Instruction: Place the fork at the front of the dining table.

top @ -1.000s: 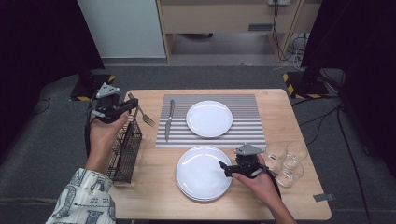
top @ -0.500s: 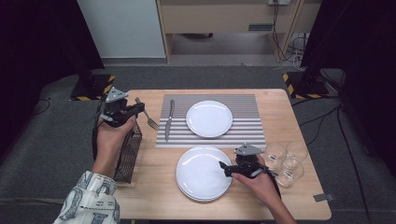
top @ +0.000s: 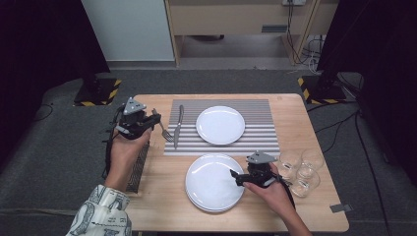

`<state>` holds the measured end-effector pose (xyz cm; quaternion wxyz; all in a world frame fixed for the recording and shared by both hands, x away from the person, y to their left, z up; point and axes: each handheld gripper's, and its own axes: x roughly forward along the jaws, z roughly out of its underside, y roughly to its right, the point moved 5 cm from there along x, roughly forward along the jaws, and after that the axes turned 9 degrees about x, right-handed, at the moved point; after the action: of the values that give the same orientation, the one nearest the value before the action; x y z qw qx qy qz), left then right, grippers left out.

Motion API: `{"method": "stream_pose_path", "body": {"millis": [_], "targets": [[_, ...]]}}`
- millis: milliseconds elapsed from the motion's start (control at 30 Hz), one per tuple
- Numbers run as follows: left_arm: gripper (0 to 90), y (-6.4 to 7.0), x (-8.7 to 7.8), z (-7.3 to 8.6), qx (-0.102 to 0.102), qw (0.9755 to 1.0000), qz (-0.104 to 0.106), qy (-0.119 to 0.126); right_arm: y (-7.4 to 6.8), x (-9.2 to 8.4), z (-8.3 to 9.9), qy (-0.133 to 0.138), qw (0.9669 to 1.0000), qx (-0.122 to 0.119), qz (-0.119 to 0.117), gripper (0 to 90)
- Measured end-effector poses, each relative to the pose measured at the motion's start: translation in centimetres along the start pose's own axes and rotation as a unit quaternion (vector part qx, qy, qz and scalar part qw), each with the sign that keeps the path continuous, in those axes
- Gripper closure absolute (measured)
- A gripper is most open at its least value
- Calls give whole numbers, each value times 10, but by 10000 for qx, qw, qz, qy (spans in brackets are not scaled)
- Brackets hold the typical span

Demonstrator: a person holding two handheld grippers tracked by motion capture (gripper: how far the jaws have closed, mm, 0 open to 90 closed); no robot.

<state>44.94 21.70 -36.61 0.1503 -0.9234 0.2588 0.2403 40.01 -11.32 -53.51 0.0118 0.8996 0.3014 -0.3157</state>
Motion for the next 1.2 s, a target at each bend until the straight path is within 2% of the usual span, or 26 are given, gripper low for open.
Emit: {"method": "stream_pose_path", "body": {"millis": [433, 800, 900, 1200], "targets": [[865, 13, 9, 4, 7, 9999, 166, -15, -1, 1, 0, -20, 10000, 0, -9, 147], [865, 19, 16, 8, -3, 9998, 197, -3, -4, 2, -1, -19, 10000, -25, -33, 151], [865, 20, 19, 9, 0, 9998, 209, -25, -7, 2, -4, 50, 9997, 161, -185, 157], [865, 24, 21, 10, 19, 9997, 246, -15, -12, 0, -17, 102, 9998, 65, -154, 153]]}}
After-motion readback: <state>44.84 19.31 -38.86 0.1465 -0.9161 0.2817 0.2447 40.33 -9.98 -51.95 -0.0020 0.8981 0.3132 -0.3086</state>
